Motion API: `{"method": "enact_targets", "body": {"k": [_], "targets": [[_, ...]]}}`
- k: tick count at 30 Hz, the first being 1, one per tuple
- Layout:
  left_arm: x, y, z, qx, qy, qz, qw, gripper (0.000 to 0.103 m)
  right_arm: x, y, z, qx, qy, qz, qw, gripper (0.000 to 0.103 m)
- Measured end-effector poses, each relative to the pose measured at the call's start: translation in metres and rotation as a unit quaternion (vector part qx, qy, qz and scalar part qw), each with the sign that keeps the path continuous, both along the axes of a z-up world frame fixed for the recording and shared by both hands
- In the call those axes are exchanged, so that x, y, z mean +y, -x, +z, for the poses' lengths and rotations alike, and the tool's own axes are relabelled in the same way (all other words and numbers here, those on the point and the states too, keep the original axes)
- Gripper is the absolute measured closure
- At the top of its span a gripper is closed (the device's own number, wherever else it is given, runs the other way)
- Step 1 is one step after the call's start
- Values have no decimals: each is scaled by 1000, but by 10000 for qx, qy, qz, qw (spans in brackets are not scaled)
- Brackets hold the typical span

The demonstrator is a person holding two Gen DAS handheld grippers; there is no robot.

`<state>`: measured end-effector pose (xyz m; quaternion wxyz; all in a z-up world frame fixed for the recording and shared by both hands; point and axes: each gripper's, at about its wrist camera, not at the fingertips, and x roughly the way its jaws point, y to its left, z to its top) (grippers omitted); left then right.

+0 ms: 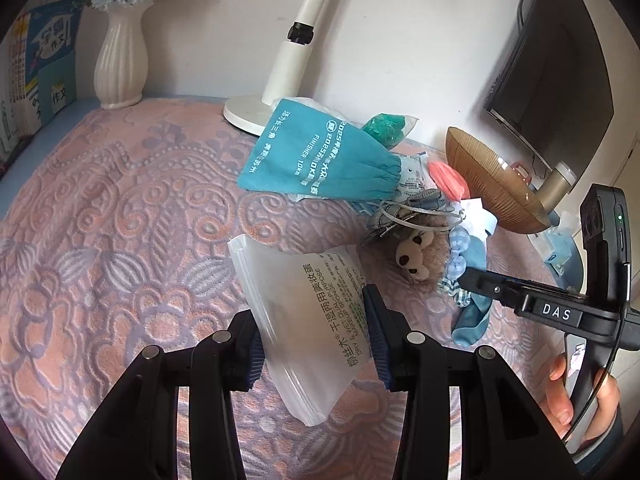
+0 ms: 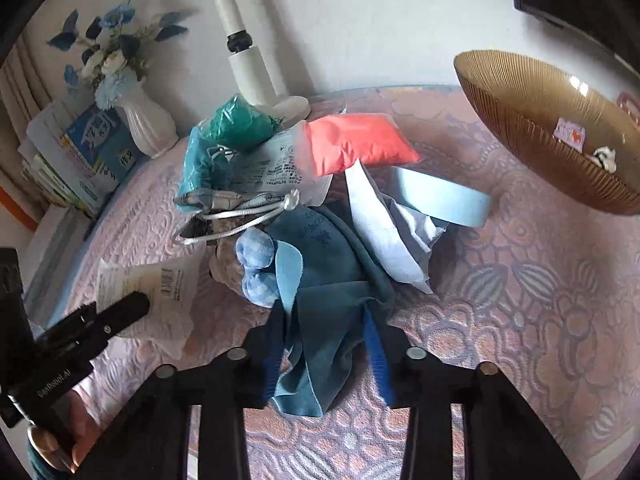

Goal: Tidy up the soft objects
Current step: 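Grasp the teal cloth with the right tool while the left tool holds the plastic bag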

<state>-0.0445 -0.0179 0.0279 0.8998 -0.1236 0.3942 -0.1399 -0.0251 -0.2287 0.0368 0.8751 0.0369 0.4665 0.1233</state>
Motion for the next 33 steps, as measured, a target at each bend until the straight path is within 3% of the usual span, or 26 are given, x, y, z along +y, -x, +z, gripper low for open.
{"method": "enact_targets", "body": {"k": [3, 11, 16, 20, 21, 23, 24, 25, 29, 33], "targets": [[1, -1, -1, 21, 43, -7, 10000, 63, -18, -4, -3, 78, -494, -227, 9985, 88], [1, 0, -1, 15, 46, -21, 10000, 63, -55, 34, 28, -584, -1133, -521, 9905, 91], [1, 0, -1, 16, 51, -27, 10000, 63, -66, 56, 49, -713, -907, -552, 9918, 91], [1, 0, -1, 35, 80, -48, 10000, 63, -70, 64, 37, -364, -574, -404, 9969, 89], [1, -1, -1, 40, 77, -52, 9999, 63, -72, 64, 29, -214, -441, -426, 9979, 86], [0, -2, -1, 70, 74, -79, 9999, 63, -79, 66, 13, 18, -397, -455, 9982, 70], [0, -3, -2, 104, 84, -110, 9999, 63, -81, 65, 6, 129, -468, -464, 9977, 48], [-1, -4, -3, 137, 87, -135, 9998, 62, -84, 64, 0, 246, -566, -485, 9969, 37], [-2, -6, -6, 243, 102, -168, 9995, 59, -89, 63, -7, 281, -944, -609, 9933, 29], [-3, -11, -13, 496, 187, -266, 9982, 51, -71, 60, -8, 167, -578, -649, 9961, 24]]}}
